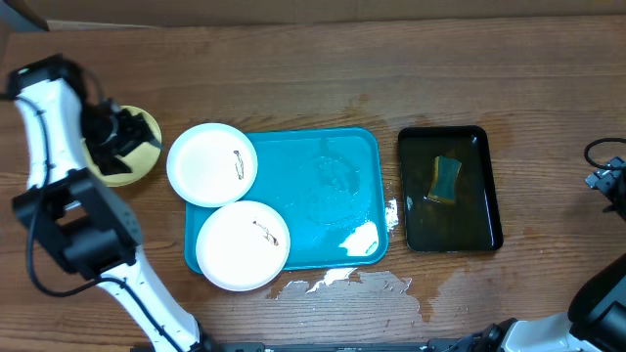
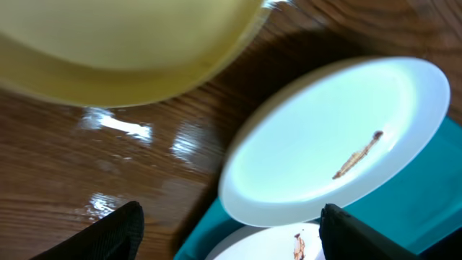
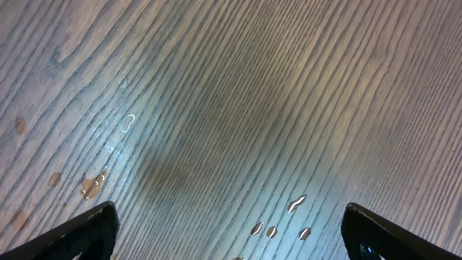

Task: Clean dirty plates on tray and stack at the side
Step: 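Carry the yellow plate to the table's far left and set it down, then reach the left gripper to the upper white plate and grip its rim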

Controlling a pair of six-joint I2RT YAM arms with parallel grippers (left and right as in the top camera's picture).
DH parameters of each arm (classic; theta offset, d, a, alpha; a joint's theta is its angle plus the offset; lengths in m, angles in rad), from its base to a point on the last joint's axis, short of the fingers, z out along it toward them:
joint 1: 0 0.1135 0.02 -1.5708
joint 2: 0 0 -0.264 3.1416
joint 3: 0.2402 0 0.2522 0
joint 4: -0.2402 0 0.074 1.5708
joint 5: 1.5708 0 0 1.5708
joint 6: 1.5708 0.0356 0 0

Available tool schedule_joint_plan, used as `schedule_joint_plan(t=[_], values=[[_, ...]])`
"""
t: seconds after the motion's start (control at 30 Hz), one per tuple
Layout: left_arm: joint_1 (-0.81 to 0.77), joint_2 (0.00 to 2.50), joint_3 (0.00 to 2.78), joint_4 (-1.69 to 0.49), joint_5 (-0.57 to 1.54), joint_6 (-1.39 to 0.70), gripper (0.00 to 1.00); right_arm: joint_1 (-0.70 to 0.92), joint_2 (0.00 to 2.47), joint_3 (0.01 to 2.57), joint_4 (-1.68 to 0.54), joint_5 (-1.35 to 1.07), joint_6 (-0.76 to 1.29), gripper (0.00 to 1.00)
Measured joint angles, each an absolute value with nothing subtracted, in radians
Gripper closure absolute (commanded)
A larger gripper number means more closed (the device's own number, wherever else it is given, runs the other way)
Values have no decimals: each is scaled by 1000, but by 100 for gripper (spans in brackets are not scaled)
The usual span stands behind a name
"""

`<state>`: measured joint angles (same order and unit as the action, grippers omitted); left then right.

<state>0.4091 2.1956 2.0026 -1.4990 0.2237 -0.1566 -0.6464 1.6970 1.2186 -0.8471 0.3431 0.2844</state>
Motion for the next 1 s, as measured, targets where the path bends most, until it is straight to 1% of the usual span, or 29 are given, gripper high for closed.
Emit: schedule_joint_plan(t=[0.13,0.23,0.33,0.53,0.63,0.7,0.83,0.87,1.0], values=[[304,2196,2003,-1500,152,-165,20,-646,1697,1219,-847,343,284,0],[263,2196,2003,-1500,117,-169,21,-646,1697,1219,-847,343,284,0],[257,2196,2003,-1500,87,-175,28,-646,1697,1219,-847,343,284,0],[258,2196,2001,-1499,40,-172,28,-646,1697,1219,-847,343,284,0],[257,2196,1984,-1484,28,-172,32,-646,1697,1219,-847,343,284,0],[257,2196,1959,-1466,24,-172,32,-646,1697,1219,-847,342,284,0],[257,2196,1870,-1393,17,-171,43,-646,1697,1219,-848,342,284,0],[258,2196,1856,-1382,17,-171,48,-646,1697,1219,-847,343,284,0],[257,2196,1817,-1360,45,-164,50,-646,1697,1219,-847,343,284,0]])
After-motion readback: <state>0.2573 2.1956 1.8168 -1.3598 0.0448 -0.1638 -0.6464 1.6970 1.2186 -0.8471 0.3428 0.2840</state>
